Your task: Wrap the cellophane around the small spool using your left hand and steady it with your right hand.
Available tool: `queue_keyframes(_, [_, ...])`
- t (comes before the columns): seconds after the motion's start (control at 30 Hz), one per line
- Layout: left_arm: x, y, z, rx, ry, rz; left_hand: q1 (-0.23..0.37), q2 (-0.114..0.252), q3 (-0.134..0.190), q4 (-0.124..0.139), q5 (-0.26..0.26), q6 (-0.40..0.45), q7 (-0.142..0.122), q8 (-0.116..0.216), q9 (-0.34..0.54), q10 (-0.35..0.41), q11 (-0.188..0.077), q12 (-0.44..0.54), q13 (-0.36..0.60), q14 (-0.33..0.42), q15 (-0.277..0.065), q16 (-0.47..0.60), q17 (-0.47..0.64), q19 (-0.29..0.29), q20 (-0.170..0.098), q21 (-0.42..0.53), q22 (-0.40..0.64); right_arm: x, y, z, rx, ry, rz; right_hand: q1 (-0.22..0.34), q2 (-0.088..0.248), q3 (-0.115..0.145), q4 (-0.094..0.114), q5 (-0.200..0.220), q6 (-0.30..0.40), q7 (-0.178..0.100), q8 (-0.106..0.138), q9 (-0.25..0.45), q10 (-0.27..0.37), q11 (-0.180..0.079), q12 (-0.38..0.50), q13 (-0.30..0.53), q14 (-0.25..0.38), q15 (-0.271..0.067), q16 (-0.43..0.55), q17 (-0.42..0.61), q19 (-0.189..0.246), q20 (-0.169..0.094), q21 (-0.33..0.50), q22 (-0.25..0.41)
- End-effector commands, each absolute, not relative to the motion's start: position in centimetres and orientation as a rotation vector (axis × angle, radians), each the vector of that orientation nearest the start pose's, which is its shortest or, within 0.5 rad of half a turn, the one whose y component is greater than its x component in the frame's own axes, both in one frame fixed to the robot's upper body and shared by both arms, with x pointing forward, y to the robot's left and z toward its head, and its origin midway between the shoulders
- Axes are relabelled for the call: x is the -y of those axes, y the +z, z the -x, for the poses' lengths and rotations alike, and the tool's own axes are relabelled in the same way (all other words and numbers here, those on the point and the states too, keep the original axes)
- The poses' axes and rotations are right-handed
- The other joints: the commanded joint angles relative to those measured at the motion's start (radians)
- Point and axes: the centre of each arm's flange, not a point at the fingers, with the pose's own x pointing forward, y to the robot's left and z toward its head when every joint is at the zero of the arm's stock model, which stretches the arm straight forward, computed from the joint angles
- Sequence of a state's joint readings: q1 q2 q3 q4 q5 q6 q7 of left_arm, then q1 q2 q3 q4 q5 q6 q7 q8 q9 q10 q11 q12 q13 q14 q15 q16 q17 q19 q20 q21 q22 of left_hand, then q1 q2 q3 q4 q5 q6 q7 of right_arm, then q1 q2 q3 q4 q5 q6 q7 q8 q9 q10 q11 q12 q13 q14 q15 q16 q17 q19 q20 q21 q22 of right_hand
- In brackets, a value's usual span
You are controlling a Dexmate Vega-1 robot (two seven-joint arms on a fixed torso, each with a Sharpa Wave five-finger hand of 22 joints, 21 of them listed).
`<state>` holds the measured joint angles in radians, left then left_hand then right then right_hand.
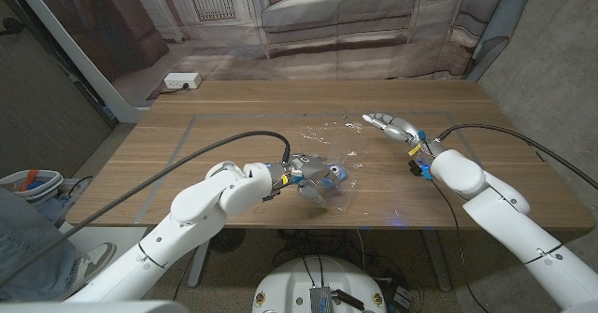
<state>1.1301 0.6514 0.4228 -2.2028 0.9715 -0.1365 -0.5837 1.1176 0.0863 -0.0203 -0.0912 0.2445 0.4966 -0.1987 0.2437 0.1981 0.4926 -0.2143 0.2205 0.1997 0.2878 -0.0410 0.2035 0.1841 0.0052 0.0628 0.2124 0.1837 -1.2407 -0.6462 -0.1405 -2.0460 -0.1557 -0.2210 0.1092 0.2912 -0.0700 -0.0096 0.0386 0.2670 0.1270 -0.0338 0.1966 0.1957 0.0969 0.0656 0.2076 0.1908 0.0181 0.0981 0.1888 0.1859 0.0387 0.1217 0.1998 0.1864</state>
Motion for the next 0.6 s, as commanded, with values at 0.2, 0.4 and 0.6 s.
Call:
queue_keyframes(0.2, [-9.2, -5.9, -46.4, 0.802, -0.546, -1.831, 0.012, 0.011, 0.004, -0.006, -0.007, 0.019, -0.005, 0.007, 0.002, 0.009, -0.002, -0.004, 0.004, 0.011, -0.097, -0.001, 0.003, 0.011, 0.005, 0.002, 0.002, 25.6, -3.8, -52.2, 0.517, 0.128, 0.801, -0.007, 0.001, -0.003, 0.004, 0.010, 0.007, 0.001, 0.008, -0.001, 0.012, 0.000, 0.010, 0.001, 0.008, 0.003, 0.005, 0.003, 0.005, 0.001, 0.005, 0.002])
queue_keyframes(0.4, [-8.2, -5.4, -47.2, 0.849, -0.591, -1.842, 0.018, 0.016, 0.007, -0.008, -0.009, 0.036, -0.013, 0.012, 0.002, 0.024, -0.002, -0.002, 0.004, 0.020, -0.097, 0.002, 0.003, 0.013, 0.006, 0.001, 0.002, 26.0, -4.2, -51.7, 0.514, 0.108, 0.784, -0.008, 0.001, -0.004, 0.004, 0.010, 0.009, 0.002, 0.009, -0.001, 0.012, 0.000, 0.010, 0.001, 0.008, 0.003, 0.005, 0.003, 0.004, 0.001, 0.005, 0.002])
queue_keyframes(0.6, [-7.9, -5.2, -47.7, 0.861, -0.644, -1.841, 0.026, 0.019, 0.010, -0.012, -0.011, 0.048, -0.017, 0.014, 0.002, 0.038, -0.002, 0.000, 0.004, 0.030, -0.103, 0.004, 0.003, 0.021, 0.008, 0.004, 0.001, 26.4, -4.6, -51.1, 0.514, 0.081, 0.767, -0.008, 0.002, -0.005, 0.004, 0.011, 0.011, 0.002, 0.009, -0.001, 0.012, 0.000, 0.010, 0.001, 0.010, 0.004, 0.005, 0.003, 0.005, 0.000, 0.005, 0.002])
